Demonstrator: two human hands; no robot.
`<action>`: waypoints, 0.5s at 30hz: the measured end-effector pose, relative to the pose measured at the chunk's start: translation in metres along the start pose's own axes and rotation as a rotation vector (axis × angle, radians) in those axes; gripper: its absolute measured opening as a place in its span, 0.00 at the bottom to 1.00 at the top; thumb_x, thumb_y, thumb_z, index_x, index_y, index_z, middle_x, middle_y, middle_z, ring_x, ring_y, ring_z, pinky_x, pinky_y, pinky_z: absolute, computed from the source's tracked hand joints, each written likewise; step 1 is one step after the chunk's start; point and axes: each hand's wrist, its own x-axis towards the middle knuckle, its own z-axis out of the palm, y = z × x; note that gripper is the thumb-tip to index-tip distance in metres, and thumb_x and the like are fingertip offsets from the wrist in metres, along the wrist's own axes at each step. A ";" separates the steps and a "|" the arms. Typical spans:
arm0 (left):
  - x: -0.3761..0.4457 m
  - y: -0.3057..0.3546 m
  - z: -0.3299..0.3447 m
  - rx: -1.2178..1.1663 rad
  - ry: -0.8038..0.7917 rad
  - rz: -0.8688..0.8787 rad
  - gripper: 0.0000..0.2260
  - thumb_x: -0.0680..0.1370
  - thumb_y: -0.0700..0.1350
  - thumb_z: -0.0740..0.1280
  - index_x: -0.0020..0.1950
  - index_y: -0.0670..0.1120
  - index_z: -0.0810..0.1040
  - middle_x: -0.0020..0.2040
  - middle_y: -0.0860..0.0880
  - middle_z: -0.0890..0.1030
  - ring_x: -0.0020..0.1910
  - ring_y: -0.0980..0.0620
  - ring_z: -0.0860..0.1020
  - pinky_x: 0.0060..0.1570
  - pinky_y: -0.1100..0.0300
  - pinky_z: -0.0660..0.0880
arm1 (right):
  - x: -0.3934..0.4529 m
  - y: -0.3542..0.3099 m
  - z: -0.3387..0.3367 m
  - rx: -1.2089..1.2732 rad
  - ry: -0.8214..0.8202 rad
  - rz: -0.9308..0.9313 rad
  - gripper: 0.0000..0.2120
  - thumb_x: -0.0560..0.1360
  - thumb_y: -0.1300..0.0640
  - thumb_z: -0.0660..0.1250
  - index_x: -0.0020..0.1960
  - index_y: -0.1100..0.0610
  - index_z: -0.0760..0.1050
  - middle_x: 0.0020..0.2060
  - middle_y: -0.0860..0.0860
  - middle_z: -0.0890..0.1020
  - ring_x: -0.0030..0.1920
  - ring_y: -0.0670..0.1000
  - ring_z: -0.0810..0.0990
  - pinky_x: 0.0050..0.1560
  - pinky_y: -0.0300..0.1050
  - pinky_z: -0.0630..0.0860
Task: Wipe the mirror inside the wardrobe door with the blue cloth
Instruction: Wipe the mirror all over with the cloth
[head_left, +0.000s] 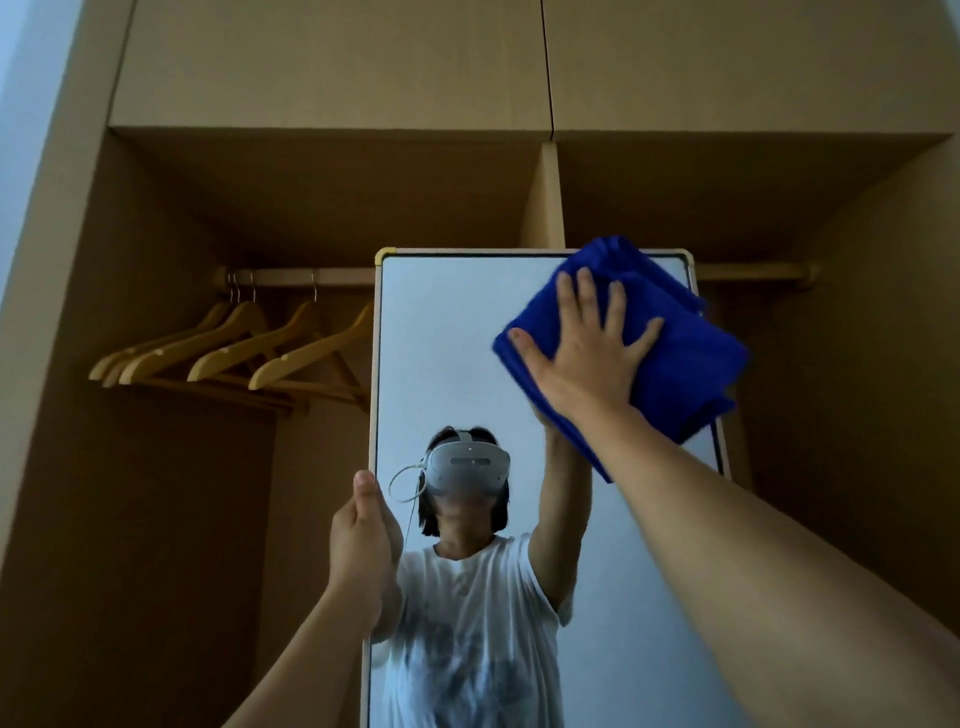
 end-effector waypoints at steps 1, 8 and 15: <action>0.001 0.000 0.000 -0.005 0.013 -0.009 0.23 0.80 0.59 0.52 0.30 0.48 0.67 0.16 0.55 0.70 0.16 0.63 0.69 0.17 0.75 0.62 | -0.006 -0.014 0.001 0.001 0.003 -0.048 0.44 0.68 0.25 0.35 0.77 0.48 0.44 0.77 0.47 0.48 0.76 0.58 0.44 0.65 0.73 0.37; 0.003 -0.005 -0.002 -0.033 -0.035 -0.066 0.24 0.77 0.64 0.52 0.32 0.48 0.71 0.18 0.53 0.74 0.19 0.61 0.73 0.21 0.67 0.70 | -0.032 -0.105 0.013 0.000 0.017 -0.319 0.39 0.73 0.29 0.45 0.77 0.50 0.51 0.77 0.49 0.53 0.76 0.59 0.48 0.66 0.72 0.38; 0.002 0.002 -0.002 -0.087 -0.068 -0.126 0.20 0.82 0.57 0.51 0.37 0.49 0.73 0.22 0.53 0.76 0.22 0.60 0.75 0.24 0.66 0.72 | -0.069 -0.113 0.026 0.009 0.005 -0.495 0.32 0.77 0.36 0.48 0.77 0.50 0.53 0.76 0.49 0.56 0.76 0.58 0.50 0.69 0.70 0.38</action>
